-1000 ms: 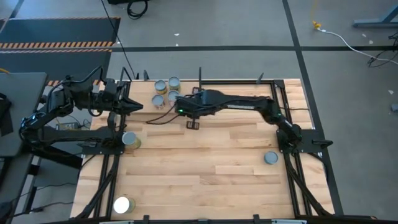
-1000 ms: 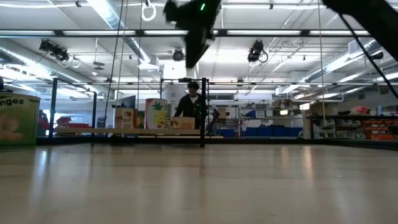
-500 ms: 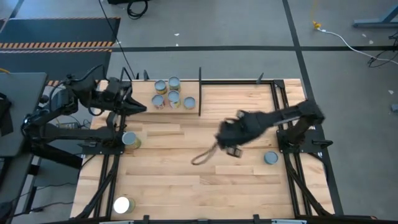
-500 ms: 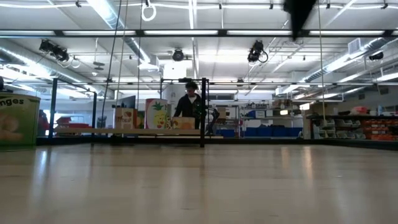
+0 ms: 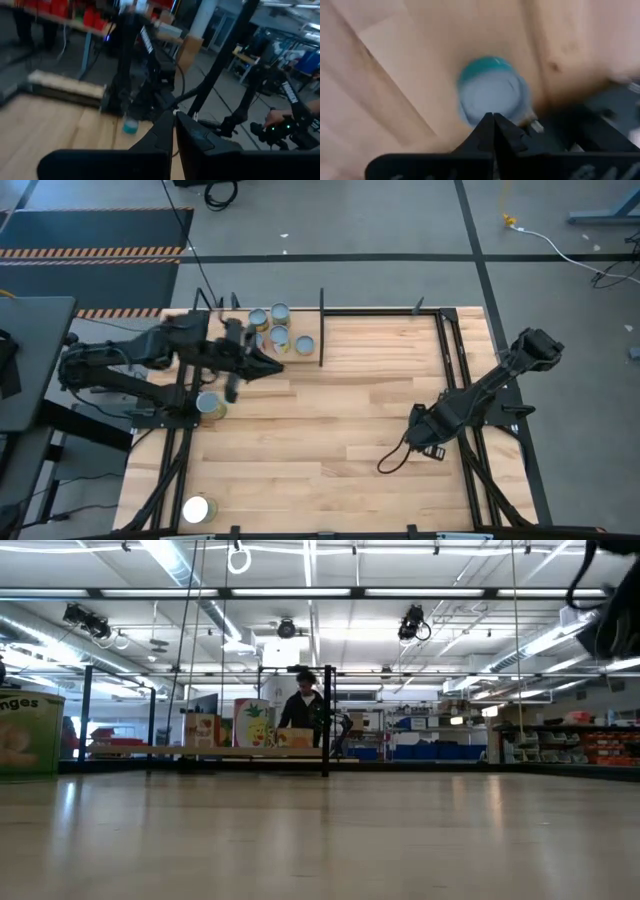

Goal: Pick and place cans onto a shelf
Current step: Put the canned tuna on the shelf aligned with the canned mushrooms

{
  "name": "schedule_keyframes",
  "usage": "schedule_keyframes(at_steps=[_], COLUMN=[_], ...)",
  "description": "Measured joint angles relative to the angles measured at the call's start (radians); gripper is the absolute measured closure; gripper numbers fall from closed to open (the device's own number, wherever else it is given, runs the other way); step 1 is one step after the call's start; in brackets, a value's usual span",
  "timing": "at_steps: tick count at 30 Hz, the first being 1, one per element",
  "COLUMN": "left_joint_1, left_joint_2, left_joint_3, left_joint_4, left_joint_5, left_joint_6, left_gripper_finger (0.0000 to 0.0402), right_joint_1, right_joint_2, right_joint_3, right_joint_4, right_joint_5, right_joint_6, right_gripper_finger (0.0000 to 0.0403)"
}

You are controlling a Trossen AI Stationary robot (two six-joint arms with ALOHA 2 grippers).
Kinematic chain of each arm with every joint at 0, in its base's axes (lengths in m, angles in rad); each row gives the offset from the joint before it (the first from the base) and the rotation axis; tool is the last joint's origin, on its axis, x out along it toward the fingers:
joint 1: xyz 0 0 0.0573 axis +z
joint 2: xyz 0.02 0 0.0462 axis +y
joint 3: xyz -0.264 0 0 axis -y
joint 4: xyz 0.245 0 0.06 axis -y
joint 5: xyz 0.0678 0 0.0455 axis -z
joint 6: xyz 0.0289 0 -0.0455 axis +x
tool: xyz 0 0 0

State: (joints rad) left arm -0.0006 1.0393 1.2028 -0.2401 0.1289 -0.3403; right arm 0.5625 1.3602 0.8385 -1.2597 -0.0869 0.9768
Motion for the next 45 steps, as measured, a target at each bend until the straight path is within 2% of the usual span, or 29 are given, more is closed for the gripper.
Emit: schedule_keyframes(at_steps=[3,7,15,21,27,29,32,36,39,42,45], left_joint_1=[-0.006,-0.025,-0.040,-0.050,-0.056,-0.070,-0.105,-0.181,-0.243,-0.297,-0.343], left_joint_2=[0.054,0.098,0.107,0.089,0.125,0.141,0.173,0.238,0.290,0.348,0.407], left_joint_3=[0.000,0.000,0.000,0.002,0.001,0.001,0.001,0.001,0.001,0.001,0.001], left_joint_4=[0.002,-0.003,-0.010,-0.136,-0.299,-0.335,-0.368,-0.362,-0.353,-0.330,-0.292], left_joint_5=[-0.023,-0.043,-0.077,-0.192,-0.207,-0.218,-0.223,-0.222,-0.232,-0.269,-0.295], left_joint_6=[-0.079,-0.120,-0.099,-0.042,-0.042,-0.045,-0.068,-0.094,-0.102,-0.102,-0.114], left_gripper_finger=[0.0379,0.0386,0.0383,0.0364,0.0320,0.0299,0.0267,0.0222,0.0189,0.0160,0.0140], right_joint_1=[-0.002,-0.003,-0.026,-0.105,-0.172,-0.185,-0.175,-0.110,-0.060,-0.031,-0.041], right_joint_2=[0.001,0.030,0.085,0.098,0.095,0.078,0.034,0.002,0.006,0.044,0.112], right_joint_3=[-0.089,-0.157,-0.152,-0.066,-0.058,-0.057,-0.052,-0.053,-0.054,-0.057,-0.074], right_joint_4=[0.129,0.165,0.295,0.525,0.965,1.032,0.930,0.610,0.468,0.458,0.575], right_joint_5=[-0.013,-0.024,-0.034,0.083,0.236,0.248,0.227,0.174,0.129,0.115,0.116], right_joint_6=[0.008,0.019,0.026,0.027,0.024,0.018,0.042,0.107,0.122,0.104,0.073], right_gripper_finger=[0.0398,0.0400,0.0400,0.0401,0.0402,0.0402,0.0402,0.0402,0.0402,0.0402,0.0402])
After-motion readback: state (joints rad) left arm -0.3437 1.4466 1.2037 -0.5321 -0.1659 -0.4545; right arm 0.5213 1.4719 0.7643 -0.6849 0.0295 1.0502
